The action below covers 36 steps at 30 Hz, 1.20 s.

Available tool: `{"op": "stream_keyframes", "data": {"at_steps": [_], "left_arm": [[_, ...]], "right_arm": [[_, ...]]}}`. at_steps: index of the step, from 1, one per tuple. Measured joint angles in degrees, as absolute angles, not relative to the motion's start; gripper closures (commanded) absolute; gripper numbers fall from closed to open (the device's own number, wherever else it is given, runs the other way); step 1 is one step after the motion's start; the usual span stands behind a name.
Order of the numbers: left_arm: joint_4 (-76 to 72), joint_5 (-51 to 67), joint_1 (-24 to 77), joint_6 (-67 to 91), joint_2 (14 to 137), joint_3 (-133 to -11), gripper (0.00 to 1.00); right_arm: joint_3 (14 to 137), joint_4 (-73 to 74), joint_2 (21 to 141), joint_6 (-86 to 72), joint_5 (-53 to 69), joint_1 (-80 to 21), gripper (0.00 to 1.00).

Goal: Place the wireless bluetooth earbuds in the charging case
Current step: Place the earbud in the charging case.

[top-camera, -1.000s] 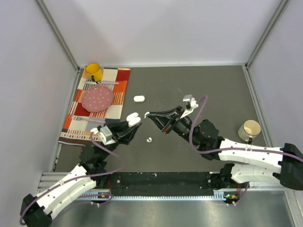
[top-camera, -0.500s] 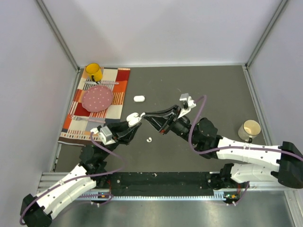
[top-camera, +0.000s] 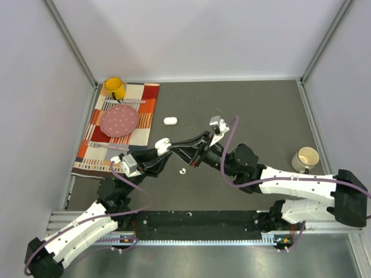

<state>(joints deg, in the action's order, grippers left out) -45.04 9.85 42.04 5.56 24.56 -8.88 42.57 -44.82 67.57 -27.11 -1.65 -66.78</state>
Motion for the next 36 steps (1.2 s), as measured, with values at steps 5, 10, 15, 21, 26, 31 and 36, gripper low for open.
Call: {"op": "stream_keyframes", "data": {"at_steps": [5, 10, 15, 21, 26, 31, 36], "left_arm": [[-45.1, 9.9, 42.0, 5.9, 25.1, -8.9, 1.00], [-45.1, 10.3, 42.0, 5.9, 25.4, -8.9, 1.00], [-45.3, 10.5, 42.0, 6.0, 25.4, -8.9, 1.00], [-45.5, 10.7, 42.0, 6.1, 25.4, -9.1, 1.00], [-45.8, 10.8, 42.0, 6.1, 25.7, -9.2, 1.00], [-46.1, 11.1, 42.0, 6.5, 26.3, -9.2, 1.00], [-46.1, 11.2, 42.0, 6.8, 26.4, -9.2, 1.00]], "right_arm": [[43.6, -44.9, 69.3, -27.7, -1.3, -67.0, 1.00], [44.4, -44.9, 70.7, -28.1, -1.1, -67.0, 1.00], [44.5, -44.5, 71.1, -28.1, -1.4, -67.0, 1.00], [44.5, -44.5, 71.1, -28.1, -2.3, -67.1, 1.00], [44.5, -44.5, 71.7, -28.1, -2.8, -67.1, 1.00], [44.5, -44.5, 72.2, -28.1, -3.1, -67.1, 1.00], [44.5, -44.8, 72.5, -28.3, -3.2, -67.1, 1.00]]}}
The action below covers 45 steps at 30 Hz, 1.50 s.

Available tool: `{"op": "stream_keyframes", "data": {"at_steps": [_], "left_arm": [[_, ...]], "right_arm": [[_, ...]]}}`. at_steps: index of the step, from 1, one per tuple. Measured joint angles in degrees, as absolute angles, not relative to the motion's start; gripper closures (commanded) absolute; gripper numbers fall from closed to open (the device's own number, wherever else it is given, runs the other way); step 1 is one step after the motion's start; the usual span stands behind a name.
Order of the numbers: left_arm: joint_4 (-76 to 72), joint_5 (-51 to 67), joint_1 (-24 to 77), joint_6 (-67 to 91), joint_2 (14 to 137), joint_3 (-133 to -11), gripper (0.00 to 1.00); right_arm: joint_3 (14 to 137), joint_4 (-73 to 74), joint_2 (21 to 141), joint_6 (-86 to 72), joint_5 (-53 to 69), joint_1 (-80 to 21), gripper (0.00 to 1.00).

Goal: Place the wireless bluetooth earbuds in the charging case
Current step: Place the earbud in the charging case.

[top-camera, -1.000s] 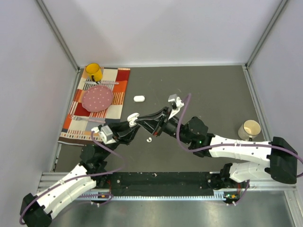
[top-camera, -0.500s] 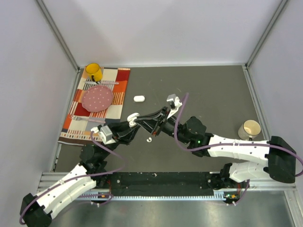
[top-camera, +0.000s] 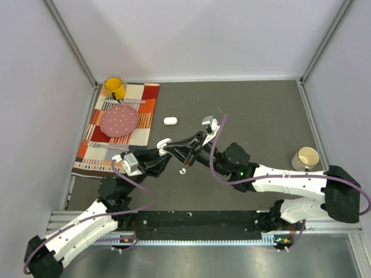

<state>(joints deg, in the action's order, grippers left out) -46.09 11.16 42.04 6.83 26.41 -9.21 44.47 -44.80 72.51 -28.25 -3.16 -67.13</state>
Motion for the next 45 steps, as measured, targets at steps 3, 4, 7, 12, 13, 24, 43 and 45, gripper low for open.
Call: {"op": "stream_keyframes", "data": {"at_steps": [3, 4, 7, 12, 13, 24, 43, 45], "left_arm": [[-46.1, 11.2, 42.0, 7.0, 26.4, -9.2, 1.00], [-46.1, 11.2, 42.0, 7.0, 26.4, -9.2, 1.00], [-46.1, 11.2, 42.0, 7.0, 26.4, -9.2, 1.00], [-46.1, 11.2, 42.0, 7.0, 26.5, -9.2, 1.00], [-46.1, 11.2, 42.0, 7.0, 26.5, -9.2, 1.00], [-46.2, 11.3, 42.1, 7.1, 26.8, -9.2, 1.00], [-45.1, 10.7, 42.1, 7.1, 26.7, -9.2, 1.00], [-45.0, 10.5, 42.1, 7.1, 26.6, -9.2, 1.00]], "right_arm": [[44.5, -44.8, 72.5, -28.4, -3.2, -67.1, 1.00], [44.5, -44.8, 72.5, -28.4, -3.2, -67.1, 1.00], [44.5, -44.8, 72.5, -28.4, -3.2, -67.1, 1.00], [44.5, -44.5, 72.5, -28.3, -3.1, -67.2, 1.00], [44.5, -44.4, 72.5, -28.3, -3.2, -67.3, 1.00], [44.5, -43.5, 72.5, -28.0, -3.4, -67.5, 1.00], [44.7, -39.6, 71.6, -25.8, -3.7, -67.7, 0.74], [44.8, -39.4, 71.5, -25.7, -3.7, -67.7, 0.68]]}}
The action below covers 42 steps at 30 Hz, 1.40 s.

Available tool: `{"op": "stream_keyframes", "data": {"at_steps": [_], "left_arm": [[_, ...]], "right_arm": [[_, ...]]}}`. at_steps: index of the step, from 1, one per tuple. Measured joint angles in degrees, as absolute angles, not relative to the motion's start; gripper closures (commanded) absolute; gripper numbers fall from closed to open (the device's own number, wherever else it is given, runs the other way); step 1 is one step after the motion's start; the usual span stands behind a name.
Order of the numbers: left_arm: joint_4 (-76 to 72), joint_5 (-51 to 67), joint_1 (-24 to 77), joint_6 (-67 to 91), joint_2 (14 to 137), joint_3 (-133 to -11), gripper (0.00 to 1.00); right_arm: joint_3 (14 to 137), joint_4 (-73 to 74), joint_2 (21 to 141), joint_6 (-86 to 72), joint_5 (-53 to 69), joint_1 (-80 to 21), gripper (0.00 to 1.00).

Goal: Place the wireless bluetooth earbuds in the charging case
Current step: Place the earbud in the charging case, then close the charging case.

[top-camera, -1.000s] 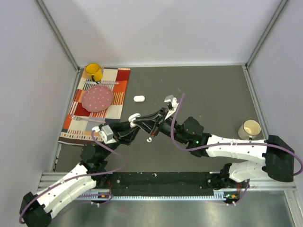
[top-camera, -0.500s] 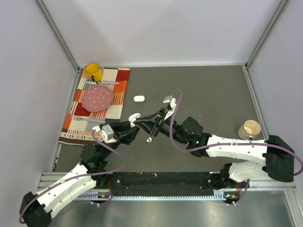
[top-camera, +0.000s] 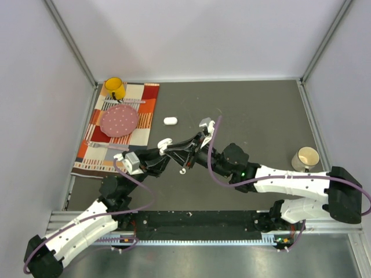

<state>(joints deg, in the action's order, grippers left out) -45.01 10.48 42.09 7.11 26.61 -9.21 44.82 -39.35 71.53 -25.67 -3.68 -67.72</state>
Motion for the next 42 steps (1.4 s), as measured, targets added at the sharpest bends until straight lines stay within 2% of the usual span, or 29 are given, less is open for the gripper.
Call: {"op": "stream_keyframes", "data": {"at_steps": [4, 9, 17, 20, 21, 23, 27, 31, 35, 42], "left_arm": [[-45.0, 10.0, 42.1, 7.2, 26.2, -9.2, 1.00], [-44.9, 9.5, 42.0, 7.2, 26.0, -9.2, 1.00], [-45.0, 9.2, 42.0, 7.2, 25.6, -9.2, 1.00], [-45.1, 9.5, 42.0, 7.1, 24.9, -9.2, 1.00], [-45.1, 9.4, 42.0, 7.1, 24.6, -9.2, 1.00], [-45.0, 9.4, 42.0, 7.1, 24.3, -9.2, 1.00], [-44.8, 9.7, 42.0, 6.9, 23.4, -9.2, 1.00], [-44.4, 11.2, 42.0, 6.9, 23.1, -9.2, 1.00], [-43.5, 14.4, 42.0, 7.1, 23.6, -9.3, 1.00], [-42.0, 23.4, 42.0, 7.8, 30.5, -14.2, 1.00]], "right_arm": [[45.5, -38.0, 71.1, -25.6, -3.2, -68.0, 0.60], [45.6, -37.6, 70.5, -25.5, -2.9, -68.2, 0.59], [45.9, -37.0, 68.9, -25.4, -3.2, -68.2, 0.49], [45.9, -36.7, 67.1, -25.0, -4.8, -68.2, 0.36], [45.9, -36.2, 66.3, -24.8, -5.7, -68.2, 0.29], [45.9, -34.3, 64.4, -24.4, -8.3, -68.2, 0.22], [49.6, -24.3, 61.6, -22.8, -17.0, -67.3, 0.18], [57.3, -11.0, 62.2, -24.7, -18.4, -62.5, 0.09], [61.3, -2.9, 63.7, -29.8, -13.1, -56.5, 0.08], [61.3, 3.7, 67.2, -33.8, -5.3, -55.7, 0.08]]}}
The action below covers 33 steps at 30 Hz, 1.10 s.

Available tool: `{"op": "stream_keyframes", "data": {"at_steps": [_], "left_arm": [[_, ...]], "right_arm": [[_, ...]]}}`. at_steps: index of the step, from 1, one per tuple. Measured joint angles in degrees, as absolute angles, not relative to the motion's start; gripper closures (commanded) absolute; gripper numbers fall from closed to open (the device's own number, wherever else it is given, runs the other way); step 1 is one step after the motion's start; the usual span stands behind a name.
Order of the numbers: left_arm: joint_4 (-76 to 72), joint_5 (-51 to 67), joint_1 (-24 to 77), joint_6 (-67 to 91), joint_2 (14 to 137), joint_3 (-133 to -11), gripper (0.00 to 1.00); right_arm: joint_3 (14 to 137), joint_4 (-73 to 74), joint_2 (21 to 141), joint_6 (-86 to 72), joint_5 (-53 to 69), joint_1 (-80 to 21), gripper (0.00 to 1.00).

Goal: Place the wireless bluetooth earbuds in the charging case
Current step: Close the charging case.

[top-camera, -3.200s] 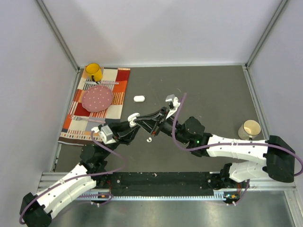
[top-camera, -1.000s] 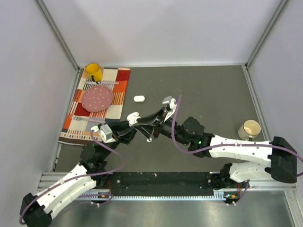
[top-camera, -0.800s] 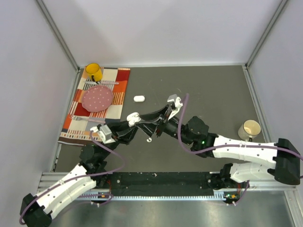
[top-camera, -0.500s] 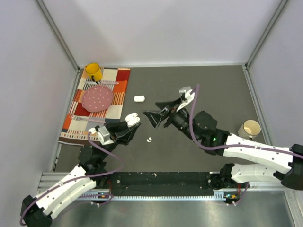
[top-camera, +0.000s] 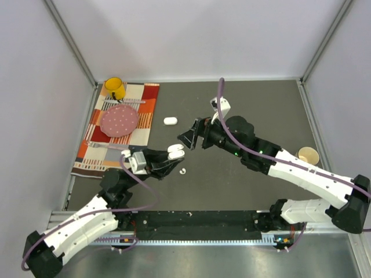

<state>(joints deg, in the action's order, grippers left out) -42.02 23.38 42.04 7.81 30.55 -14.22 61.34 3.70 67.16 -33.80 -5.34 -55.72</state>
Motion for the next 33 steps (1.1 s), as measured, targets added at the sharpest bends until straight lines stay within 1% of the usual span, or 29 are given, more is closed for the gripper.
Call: {"op": "stream_keyframes", "data": {"at_steps": [6, 12, 17, 24, 25, 28, 30, 33], "left_arm": [[-42.8, 28.7, 42.1, 9.1, 35.9, -16.6, 1.00], [-42.8, 28.9, 42.1, 10.3, 38.1, -16.7, 1.00], [-41.9, 27.3, 42.3, 11.4, 40.2, -16.8, 1.00], [-42.0, 25.2, 42.5, 13.8, 44.1, -19.6, 1.00], [-42.1, 24.5, 42.5, 14.4, 44.5, -20.1, 1.00], [-41.0, 22.4, 42.4, 16.6, 46.3, -22.3, 1.00], [-36.3, 20.4, 42.4, 19.4, 48.0, -25.7, 1.00], [-26.7, 18.7, 42.3, 23.0, 53.1, -34.6, 1.00]], "right_arm": [[61.3, 4.4, 68.4, -35.9, -0.8, -55.7, 0.08], [59.6, 3.6, 67.9, -37.2, 1.4, -55.7, 0.08], [55.4, 2.7, 64.2, -36.3, 1.0, -55.6, 0.06], [52.1, 3.4, 57.8, -29.7, -4.1, -55.6, 0.04], [52.1, 3.7, 57.2, -29.3, -5.6, -55.6, 0.02], [51.6, 5.2, 55.6, -30.0, -11.4, -55.2, 0.01], [50.9, 7.3, 54.7, -31.8, -14.9, -53.6, 0.01], [48.6, 10.4, 53.5, -36.2, -16.8, -48.5, 0.01]]}}
